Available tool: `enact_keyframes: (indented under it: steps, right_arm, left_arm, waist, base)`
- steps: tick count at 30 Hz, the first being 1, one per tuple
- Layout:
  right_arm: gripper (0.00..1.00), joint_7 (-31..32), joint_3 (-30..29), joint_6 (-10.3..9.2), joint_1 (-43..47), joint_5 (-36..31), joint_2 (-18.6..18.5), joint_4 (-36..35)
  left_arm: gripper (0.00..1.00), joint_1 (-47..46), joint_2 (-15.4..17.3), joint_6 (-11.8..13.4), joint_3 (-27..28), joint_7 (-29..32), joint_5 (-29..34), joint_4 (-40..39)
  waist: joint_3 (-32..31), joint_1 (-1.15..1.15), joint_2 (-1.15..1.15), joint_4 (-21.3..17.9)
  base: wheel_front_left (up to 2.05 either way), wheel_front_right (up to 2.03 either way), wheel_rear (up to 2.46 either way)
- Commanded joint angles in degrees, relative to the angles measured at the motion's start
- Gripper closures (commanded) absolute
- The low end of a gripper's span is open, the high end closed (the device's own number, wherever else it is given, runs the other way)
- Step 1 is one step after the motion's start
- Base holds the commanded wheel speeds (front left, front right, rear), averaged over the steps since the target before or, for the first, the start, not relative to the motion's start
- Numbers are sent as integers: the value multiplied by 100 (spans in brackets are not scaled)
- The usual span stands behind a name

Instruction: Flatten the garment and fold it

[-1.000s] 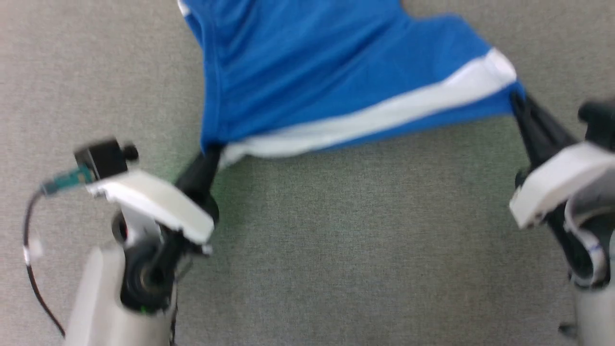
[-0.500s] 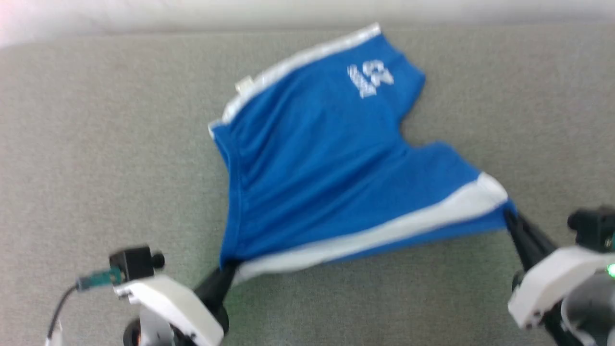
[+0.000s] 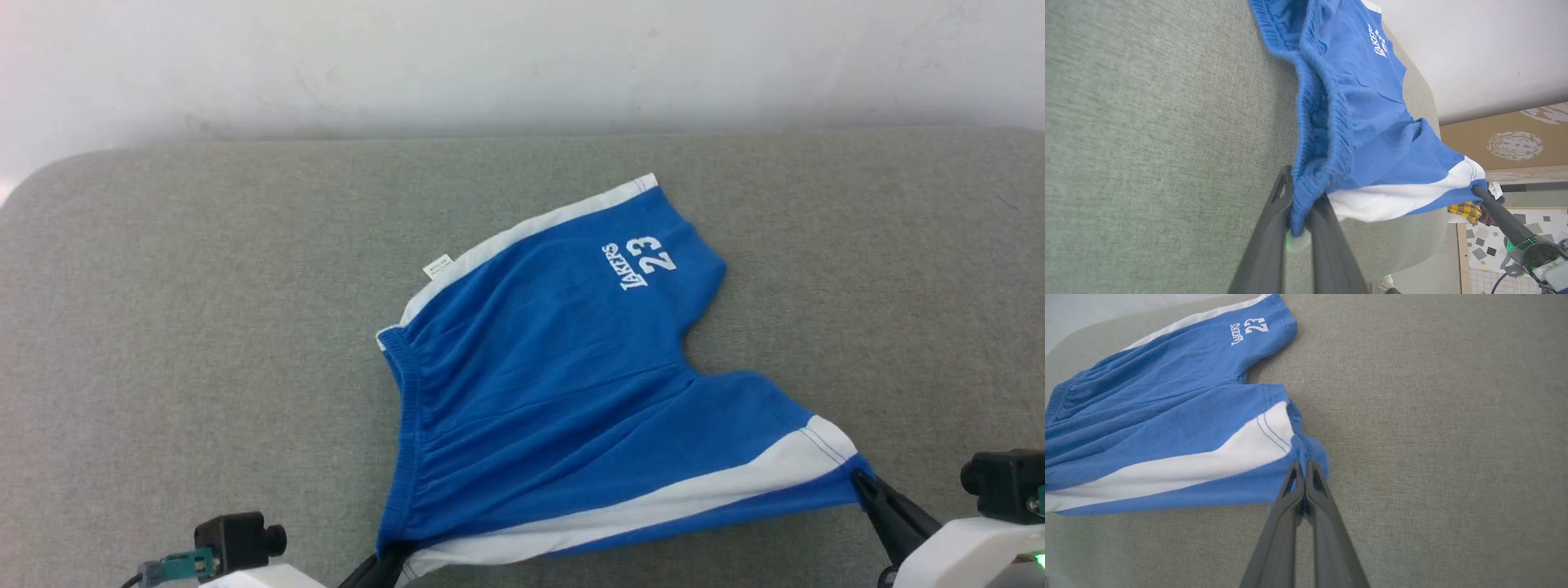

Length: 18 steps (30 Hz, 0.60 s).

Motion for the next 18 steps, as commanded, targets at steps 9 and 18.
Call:
enact_keyframes:
  steps: [9, 18]
  right_arm:
    - [100, -48, -27, -11, -767, -98, -157, -213]
    - [100, 280, 234, -11, -2565, -234, -889, 34]
  left_arm:
    - [100, -808, -175, 184, 137, -92, -21, -165]
    - [100, -2265, -129, 348, 112, 151, 153, 70]
  waist:
    - [530, 1, 0, 195]
    - [1198, 1, 0, 351]
  base:
    - [0, 0, 0]
    - [0, 0, 0]
